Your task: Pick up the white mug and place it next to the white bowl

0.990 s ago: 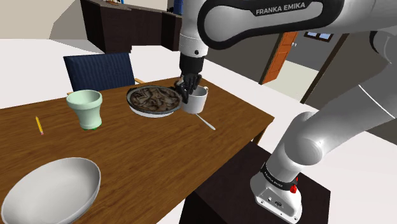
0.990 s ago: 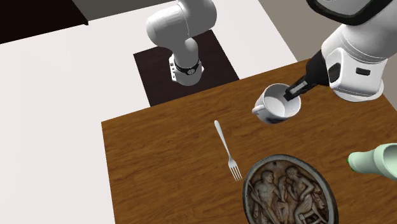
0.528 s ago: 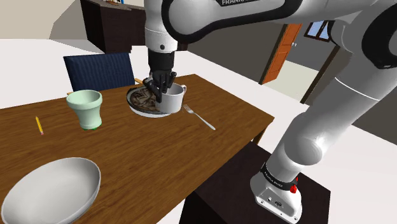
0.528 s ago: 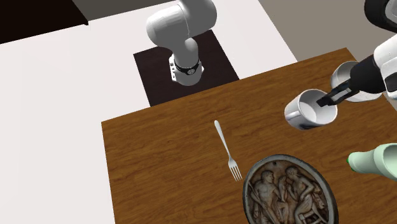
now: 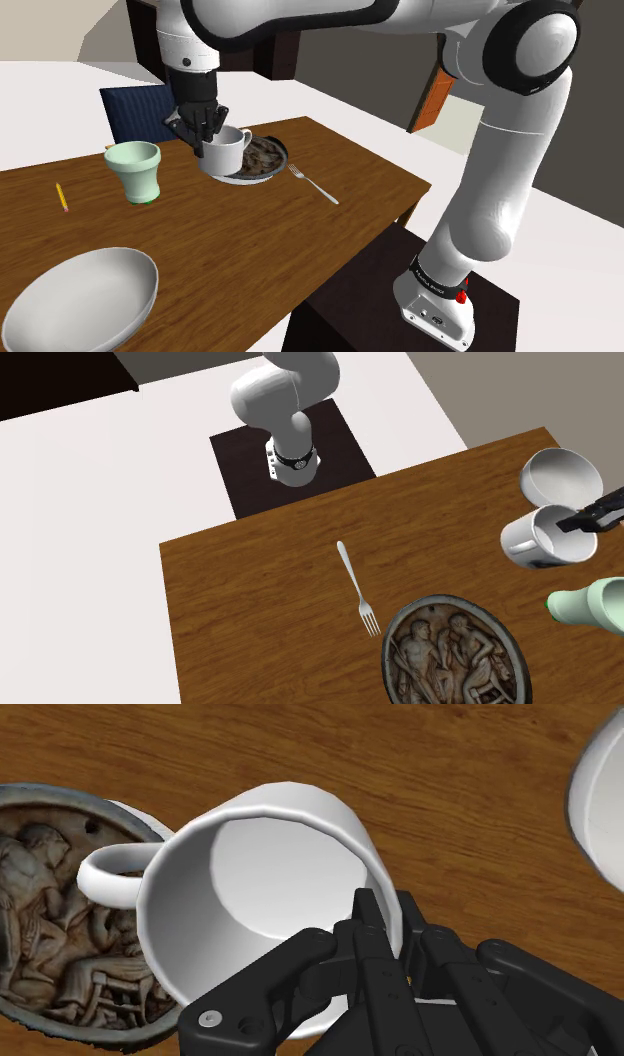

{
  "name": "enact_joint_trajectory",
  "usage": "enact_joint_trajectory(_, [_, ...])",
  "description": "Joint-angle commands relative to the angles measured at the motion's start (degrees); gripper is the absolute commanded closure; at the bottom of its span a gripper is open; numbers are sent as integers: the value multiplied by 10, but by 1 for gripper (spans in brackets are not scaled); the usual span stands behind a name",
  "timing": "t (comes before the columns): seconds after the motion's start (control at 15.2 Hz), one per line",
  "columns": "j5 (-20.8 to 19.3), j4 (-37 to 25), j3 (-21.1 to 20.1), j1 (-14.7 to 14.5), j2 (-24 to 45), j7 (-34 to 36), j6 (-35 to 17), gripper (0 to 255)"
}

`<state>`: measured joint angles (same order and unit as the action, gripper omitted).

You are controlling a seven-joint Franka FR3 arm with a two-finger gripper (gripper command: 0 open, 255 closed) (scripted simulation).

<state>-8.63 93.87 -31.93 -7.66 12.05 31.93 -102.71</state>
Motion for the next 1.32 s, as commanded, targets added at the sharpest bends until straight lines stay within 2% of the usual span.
enact_joint_trajectory(0.0, [-30, -65, -3, -25, 58, 27, 17, 255])
enact_joint_trajectory(0.2, [-70, -186, 2, -72, 145, 50, 61, 255])
enact_joint_trajectory(0.4, [-108, -347, 16, -135, 247, 60, 124, 255])
enact_joint_trajectory(0.46, [-122, -422, 24, -163, 290, 57, 154, 255])
enact_joint_trajectory(0.53, [-145, -596, 43, -224, 383, 41, 224, 255])
enact_joint_trajectory(0.79, [-134, -487, 36, -193, 344, 55, 162, 255])
enact_joint_trajectory(1.25, [-130, -390, 31, -166, 323, 68, 92, 255])
